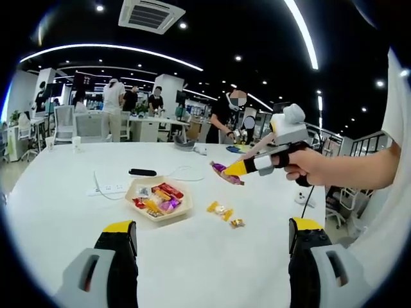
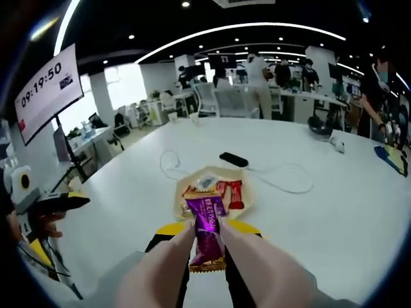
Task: Place the target food into the container with the food tongs after gripping and lifting it, then release it inside without dropping or visibly crushing the food.
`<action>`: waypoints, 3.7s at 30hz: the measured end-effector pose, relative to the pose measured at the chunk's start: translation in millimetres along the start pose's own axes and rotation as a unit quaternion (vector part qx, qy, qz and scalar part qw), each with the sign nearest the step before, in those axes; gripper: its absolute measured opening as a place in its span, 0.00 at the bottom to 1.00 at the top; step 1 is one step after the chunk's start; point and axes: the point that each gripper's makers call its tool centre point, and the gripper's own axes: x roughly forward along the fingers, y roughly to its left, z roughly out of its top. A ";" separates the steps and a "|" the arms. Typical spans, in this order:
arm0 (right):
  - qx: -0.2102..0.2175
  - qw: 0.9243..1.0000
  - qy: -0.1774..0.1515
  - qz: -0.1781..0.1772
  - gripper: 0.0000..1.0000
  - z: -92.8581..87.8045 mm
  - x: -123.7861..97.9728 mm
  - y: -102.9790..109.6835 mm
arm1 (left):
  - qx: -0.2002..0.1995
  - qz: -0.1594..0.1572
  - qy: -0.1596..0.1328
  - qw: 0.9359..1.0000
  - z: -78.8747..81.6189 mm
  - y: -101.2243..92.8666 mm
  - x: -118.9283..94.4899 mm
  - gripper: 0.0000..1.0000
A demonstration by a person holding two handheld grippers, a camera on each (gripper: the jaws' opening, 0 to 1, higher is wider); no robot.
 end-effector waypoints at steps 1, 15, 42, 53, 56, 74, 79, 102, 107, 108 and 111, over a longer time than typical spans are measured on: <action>-0.002 1.000 -0.001 0.000 0.19 1.3 2.3 1.2 | 0.000 0.002 -0.002 1.000 1.0 1.3 -0.6 0.99; -0.029 0.999 -0.010 -0.008 0.20 18.9 1.3 -2.5 | -0.009 0.012 -0.005 1.000 -3.1 8.1 -1.2 0.99; -0.028 0.999 -0.015 -0.006 0.19 46.7 24.1 -9.0 | -0.014 0.043 -0.024 0.999 2.1 27.9 -13.9 0.99; -0.039 0.999 -0.017 -0.003 0.20 56.9 31.8 -11.3 | -0.015 0.054 -0.022 0.998 0.8 33.6 -14.1 0.99; -0.028 0.999 -0.023 0.002 0.20 63.0 32.3 -11.3 | -0.012 0.061 -0.020 0.998 -0.2 36.8 -13.7 0.99; -0.034 0.998 -0.049 -0.006 0.20 92.2 42.6 -12.1 | -0.001 0.064 -0.026 0.998 11.7 43.1 -11.0 0.99; -0.040 0.998 -0.051 -0.006 0.20 103.9 45.6 -14.3 | -0.003 0.066 -0.027 0.997 9.5 42.3 -13.3 0.99; -0.043 0.996 -0.078 -0.008 0.20 155.3 60.1 -13.8 | -0.021 0.086 -0.033 0.996 6.8 53.3 -31.2 0.99; 0.001 0.997 -0.079 -0.001 0.23 155.1 64.2 -8.3 | -0.024 0.083 -0.034 0.996 7.1 53.9 -30.5 0.99; 0.007 0.997 -0.079 -0.001 0.23 154.4 64.4 -7.5 | -0.026 0.081 -0.033 0.996 6.6 53.5 -29.8 0.99; 0.003 0.997 -0.082 -0.005 0.24 151.8 65.2 -6.6 | -0.026 0.077 -0.028 0.996 4.4 52.6 -28.5 0.99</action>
